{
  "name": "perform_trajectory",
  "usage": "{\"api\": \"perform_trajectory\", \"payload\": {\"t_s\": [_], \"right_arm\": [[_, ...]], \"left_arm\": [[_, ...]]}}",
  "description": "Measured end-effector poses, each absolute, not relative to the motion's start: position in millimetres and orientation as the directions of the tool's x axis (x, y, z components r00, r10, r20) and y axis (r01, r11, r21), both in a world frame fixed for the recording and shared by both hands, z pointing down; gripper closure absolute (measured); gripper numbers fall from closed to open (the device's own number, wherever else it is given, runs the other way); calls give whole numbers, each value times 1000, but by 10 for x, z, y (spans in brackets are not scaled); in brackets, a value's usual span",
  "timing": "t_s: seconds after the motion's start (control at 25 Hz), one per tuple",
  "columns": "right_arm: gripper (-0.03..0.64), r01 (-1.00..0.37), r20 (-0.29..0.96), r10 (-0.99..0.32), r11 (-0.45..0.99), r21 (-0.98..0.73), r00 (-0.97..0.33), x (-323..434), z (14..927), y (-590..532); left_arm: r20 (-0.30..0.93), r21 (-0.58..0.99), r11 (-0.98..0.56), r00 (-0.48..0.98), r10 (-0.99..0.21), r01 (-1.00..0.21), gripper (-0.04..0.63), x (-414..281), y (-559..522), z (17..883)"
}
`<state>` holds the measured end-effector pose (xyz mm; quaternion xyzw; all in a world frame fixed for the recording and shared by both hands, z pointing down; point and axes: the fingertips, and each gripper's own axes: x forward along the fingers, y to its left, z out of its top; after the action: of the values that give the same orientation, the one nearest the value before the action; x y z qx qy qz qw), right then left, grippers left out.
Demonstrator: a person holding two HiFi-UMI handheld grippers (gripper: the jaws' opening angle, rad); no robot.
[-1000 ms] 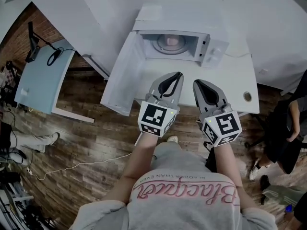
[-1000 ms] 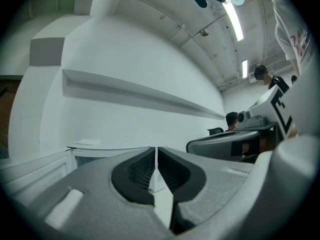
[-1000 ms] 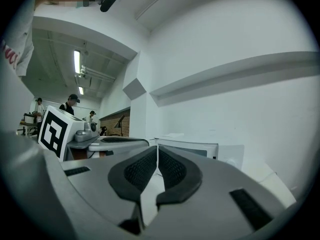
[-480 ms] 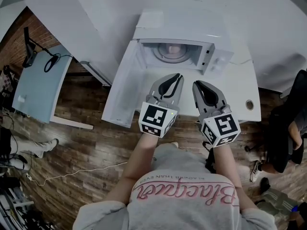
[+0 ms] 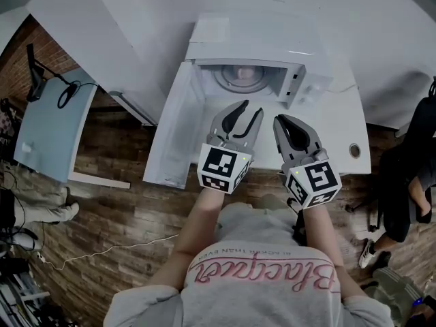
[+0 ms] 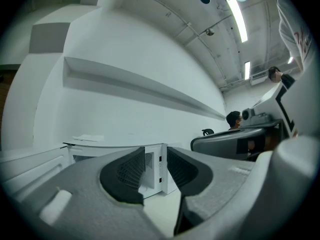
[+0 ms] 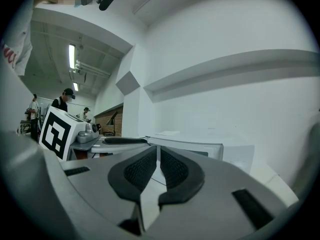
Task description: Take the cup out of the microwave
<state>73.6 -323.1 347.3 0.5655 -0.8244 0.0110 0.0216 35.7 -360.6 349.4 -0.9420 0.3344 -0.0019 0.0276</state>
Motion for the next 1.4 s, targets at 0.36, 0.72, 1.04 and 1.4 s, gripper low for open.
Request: {"api": "perform_trajectory", "payload": {"t_s": [0.36, 0.72, 1.04, 1.4], "right_arm": [[603, -935, 61, -934, 353, 22, -351, 733, 3535, -3363], [604, -934, 68, -932, 356, 10, -355, 846, 3660, -3618], [604, -922, 85, -919, 386, 16, -384, 859, 3771, -3894], [604, -908, 105, -903, 419, 6, -416, 906, 3922, -4185]], "left_arm": [[-21, -52, -767, 768, -640, -640, 462, 311, -3749, 3546], [-11, -55, -744, 746, -666, -666, 463, 347, -4043, 3688], [15, -32, -727, 727, -687, -686, 463, 356, -4373, 3848], [68, -24, -703, 701, -710, -711, 463, 400, -4818, 4140]]}}
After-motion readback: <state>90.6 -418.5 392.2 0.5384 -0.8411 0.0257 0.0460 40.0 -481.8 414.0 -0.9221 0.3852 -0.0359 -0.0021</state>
